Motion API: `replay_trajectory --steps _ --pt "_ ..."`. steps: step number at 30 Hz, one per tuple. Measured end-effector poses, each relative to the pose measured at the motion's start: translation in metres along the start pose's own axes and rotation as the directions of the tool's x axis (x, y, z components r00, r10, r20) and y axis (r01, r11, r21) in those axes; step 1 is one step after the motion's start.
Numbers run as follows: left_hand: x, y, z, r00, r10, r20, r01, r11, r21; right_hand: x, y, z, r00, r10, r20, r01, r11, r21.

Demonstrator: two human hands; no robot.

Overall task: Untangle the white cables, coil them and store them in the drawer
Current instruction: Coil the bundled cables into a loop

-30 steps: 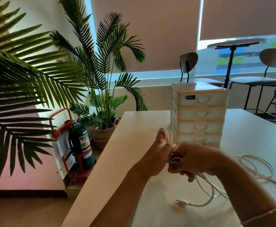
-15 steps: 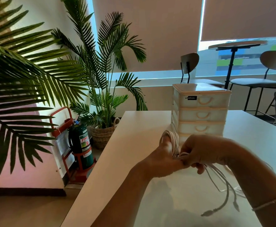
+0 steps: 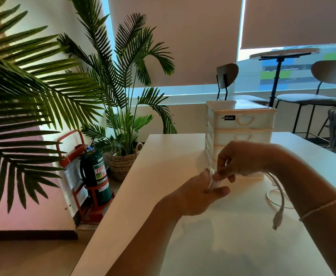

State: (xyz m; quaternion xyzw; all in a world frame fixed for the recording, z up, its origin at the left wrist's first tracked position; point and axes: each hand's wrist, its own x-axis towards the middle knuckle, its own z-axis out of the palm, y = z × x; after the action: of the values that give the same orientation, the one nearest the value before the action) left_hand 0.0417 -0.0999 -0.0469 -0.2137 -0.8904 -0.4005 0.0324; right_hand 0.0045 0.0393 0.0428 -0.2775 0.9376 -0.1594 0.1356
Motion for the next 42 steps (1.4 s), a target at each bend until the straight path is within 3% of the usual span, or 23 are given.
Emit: replay_trajectory --steps 2,6,13,19,23,27,33,37,42 --pt "-0.003 0.005 0.002 0.999 -0.035 0.022 0.037 0.995 -0.096 0.001 0.006 -0.006 0.999 -0.022 0.036 0.023 1.000 -0.009" --pt "-0.004 0.006 0.007 0.993 -0.090 0.078 0.108 0.953 -0.283 0.004 0.022 -0.016 0.996 -0.051 0.075 0.037 0.983 0.178" --pt "-0.006 0.005 0.007 0.989 -0.083 0.123 0.132 0.868 -0.479 0.011 0.043 -0.020 0.995 -0.028 -0.095 0.052 0.966 0.253" --pt "-0.006 0.004 0.005 0.986 -0.099 0.136 0.168 0.599 -0.783 0.014 0.059 -0.015 0.984 -0.086 -0.155 0.136 0.925 0.355" --pt "-0.006 0.004 0.001 0.984 -0.040 0.172 0.165 0.555 -0.815 0.013 0.066 -0.015 0.977 -0.042 -0.210 0.121 0.918 0.377" --pt "-0.007 -0.002 0.001 0.983 0.034 0.182 0.139 0.515 -0.846 0.020 0.080 -0.007 0.976 0.069 -0.208 0.021 0.916 0.400" --pt "-0.013 -0.009 -0.023 0.996 -0.083 -0.013 0.025 0.442 -0.896 0.017 0.130 0.003 0.921 0.304 -0.245 -0.205 0.910 0.359" --pt "-0.013 -0.005 -0.020 0.989 -0.145 -0.032 0.030 0.407 -0.913 0.020 0.141 0.016 0.880 0.381 -0.284 -0.390 0.921 0.030" --pt "-0.014 -0.009 -0.024 0.984 -0.172 -0.035 0.029 0.359 -0.933 0.015 0.162 0.020 0.844 0.492 -0.213 -0.506 0.862 -0.015"
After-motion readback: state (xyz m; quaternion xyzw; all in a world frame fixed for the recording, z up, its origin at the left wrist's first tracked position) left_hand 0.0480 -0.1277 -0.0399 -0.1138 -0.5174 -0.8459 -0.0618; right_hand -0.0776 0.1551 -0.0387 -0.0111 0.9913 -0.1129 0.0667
